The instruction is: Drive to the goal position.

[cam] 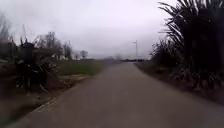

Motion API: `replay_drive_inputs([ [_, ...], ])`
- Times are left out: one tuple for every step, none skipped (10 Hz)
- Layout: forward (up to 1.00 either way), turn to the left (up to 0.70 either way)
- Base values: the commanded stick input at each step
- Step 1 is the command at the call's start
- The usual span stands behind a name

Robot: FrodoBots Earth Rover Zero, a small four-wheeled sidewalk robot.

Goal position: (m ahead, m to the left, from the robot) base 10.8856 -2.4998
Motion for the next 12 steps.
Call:
replay_drive_inputs([
  [0.85, 0.0],
  [0.85, -0.01],
  [0.85, -0.02],
  [0.85, -0.11],
  [0.85, -0.26],
  [0.85, -0.34],
  [0.85, -0.34],
  [0.85, -0.34],
  [0.85, -0.34],
  [0.85, -0.32],
  [0.85, -0.22],
  [0.85, -0.11],
])
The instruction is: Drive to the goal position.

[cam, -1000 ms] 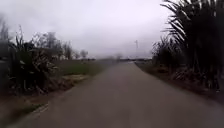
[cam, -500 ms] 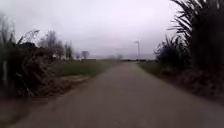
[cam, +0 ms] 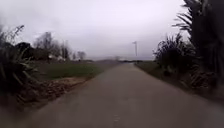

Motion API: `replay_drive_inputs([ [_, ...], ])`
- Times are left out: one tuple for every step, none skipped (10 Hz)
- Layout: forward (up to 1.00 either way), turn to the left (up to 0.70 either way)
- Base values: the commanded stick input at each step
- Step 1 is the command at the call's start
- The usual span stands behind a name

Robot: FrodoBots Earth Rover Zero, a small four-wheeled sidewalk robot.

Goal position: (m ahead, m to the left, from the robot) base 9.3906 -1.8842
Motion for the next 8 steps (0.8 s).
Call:
replay_drive_inputs([
  [0.85, -0.06],
  [0.85, -0.02],
  [0.85, 0.0],
  [0.85, 0.0],
  [0.85, 0.0],
  [0.85, 0.0],
  [0.85, 0.0],
  [0.85, 0.0],
])
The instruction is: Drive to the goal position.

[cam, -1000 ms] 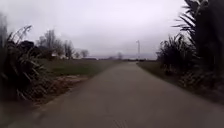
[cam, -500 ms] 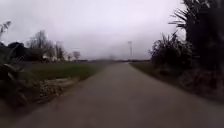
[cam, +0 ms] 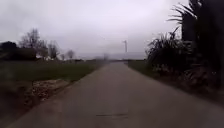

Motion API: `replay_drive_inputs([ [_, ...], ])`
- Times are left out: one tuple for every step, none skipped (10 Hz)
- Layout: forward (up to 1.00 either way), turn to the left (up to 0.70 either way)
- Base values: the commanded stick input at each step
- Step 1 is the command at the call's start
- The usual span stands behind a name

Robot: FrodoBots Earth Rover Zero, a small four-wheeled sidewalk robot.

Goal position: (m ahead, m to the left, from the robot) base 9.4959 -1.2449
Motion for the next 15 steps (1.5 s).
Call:
replay_drive_inputs([
  [0.85, 0.0],
  [0.85, 0.0],
  [0.85, 0.0],
  [0.85, 0.0],
  [0.85, 0.0],
  [0.85, 0.0],
  [0.85, 0.0],
  [0.85, 0.0],
  [0.85, 0.0],
  [0.85, -0.01],
  [0.85, -0.09],
  [0.85, -0.17],
  [0.85, -0.25],
  [0.85, -0.32],
  [0.85, -0.34],
])
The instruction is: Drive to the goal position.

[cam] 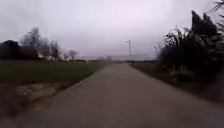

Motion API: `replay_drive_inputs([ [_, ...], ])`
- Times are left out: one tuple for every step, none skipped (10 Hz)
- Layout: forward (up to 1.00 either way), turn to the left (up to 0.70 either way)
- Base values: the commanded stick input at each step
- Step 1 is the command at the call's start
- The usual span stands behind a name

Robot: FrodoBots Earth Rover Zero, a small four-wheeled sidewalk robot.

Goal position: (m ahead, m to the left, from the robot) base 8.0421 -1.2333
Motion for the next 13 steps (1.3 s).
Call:
replay_drive_inputs([
  [0.85, -0.34],
  [0.85, -0.25],
  [0.85, -0.1],
  [0.85, 0.0],
  [0.85, 0.0],
  [0.85, 0.0],
  [0.85, 0.0],
  [0.85, 0.0],
  [0.85, 0.0],
  [0.85, 0.0],
  [0.85, 0.0],
  [0.85, 0.0],
  [0.85, 0.0],
])
